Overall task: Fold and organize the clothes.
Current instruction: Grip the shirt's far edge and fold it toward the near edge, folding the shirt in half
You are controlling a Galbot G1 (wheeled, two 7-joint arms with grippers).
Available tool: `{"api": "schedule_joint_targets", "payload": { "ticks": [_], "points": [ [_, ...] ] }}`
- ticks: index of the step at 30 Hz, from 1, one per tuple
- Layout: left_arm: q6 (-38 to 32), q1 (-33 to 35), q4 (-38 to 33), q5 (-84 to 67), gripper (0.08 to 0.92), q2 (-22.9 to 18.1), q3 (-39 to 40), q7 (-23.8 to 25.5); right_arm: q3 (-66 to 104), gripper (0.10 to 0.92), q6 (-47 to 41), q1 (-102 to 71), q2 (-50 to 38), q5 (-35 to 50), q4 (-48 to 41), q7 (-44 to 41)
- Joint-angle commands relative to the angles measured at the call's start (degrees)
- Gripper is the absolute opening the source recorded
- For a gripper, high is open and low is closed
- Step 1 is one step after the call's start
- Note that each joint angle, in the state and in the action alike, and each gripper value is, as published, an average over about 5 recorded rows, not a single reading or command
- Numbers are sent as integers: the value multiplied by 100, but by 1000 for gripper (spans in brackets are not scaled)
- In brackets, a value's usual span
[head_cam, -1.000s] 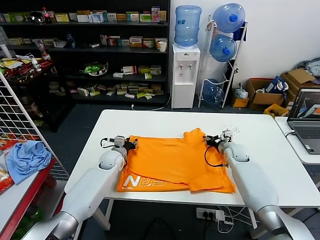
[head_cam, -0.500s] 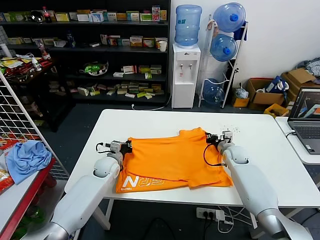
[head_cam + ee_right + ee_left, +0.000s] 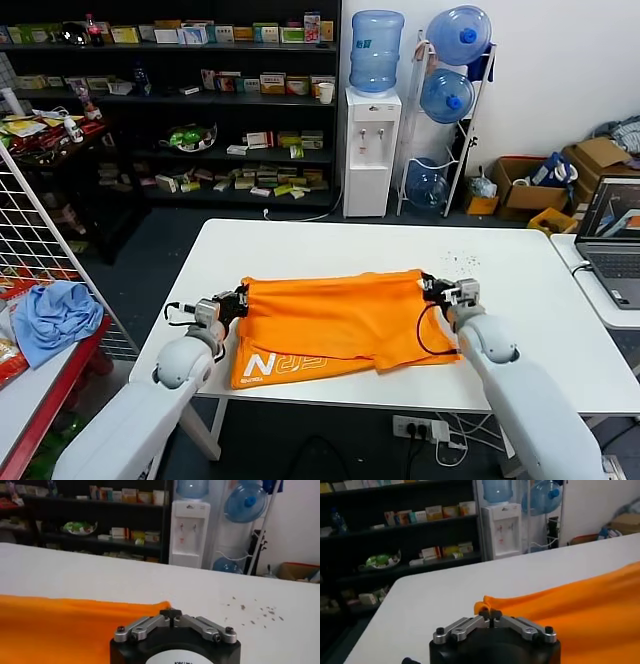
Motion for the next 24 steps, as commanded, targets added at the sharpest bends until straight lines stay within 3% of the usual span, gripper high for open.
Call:
{"api": "schedule_joint_targets", "payload": {
  "ticks": [1, 11, 16, 24],
  "points": [
    [6, 1623, -1663, 97, 97, 695, -285, -132, 339, 124, -395, -1833, -820, 118, 1872, 543],
    [-269, 2251, -1767, 173, 113, 455, -329, -359, 658, 146, -627, -2296, -838, 62, 1928, 550],
    [-541, 2196, -1648, 173, 241, 248, -454, -464, 642, 276, -520, -2198, -762, 80, 1934, 566],
    [-367, 2083, -1476, -627, 466, 59, -669, -549, 626, 493, -451, -2227, -760, 113, 2168, 616]
  ]
}}
